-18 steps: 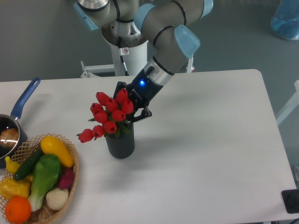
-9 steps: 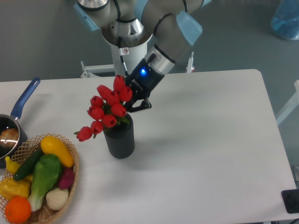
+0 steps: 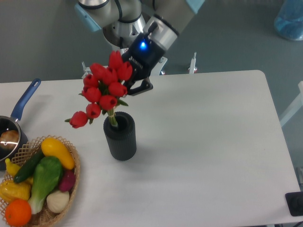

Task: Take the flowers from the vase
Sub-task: 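Lift the gripped tulips straight up out of the black vase, then carry the tulip bunch up and away from the vase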

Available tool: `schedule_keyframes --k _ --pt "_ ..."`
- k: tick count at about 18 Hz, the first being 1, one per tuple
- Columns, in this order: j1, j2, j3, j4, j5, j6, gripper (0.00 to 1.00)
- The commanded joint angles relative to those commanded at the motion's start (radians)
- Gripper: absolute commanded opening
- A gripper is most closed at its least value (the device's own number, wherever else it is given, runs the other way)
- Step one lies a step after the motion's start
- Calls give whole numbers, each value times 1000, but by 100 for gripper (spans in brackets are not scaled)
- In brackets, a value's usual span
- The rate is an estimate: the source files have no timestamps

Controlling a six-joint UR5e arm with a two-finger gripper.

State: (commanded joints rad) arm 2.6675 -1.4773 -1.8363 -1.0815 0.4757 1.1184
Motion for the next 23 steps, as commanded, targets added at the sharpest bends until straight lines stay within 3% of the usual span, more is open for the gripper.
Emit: schedule_keyframes --k 8,12,23 --pt "100 3 86 -3 7 -84 0" --pt "153 -3 97 5 24 -88 0" --pt "163 -176 144 26 614 35 0"
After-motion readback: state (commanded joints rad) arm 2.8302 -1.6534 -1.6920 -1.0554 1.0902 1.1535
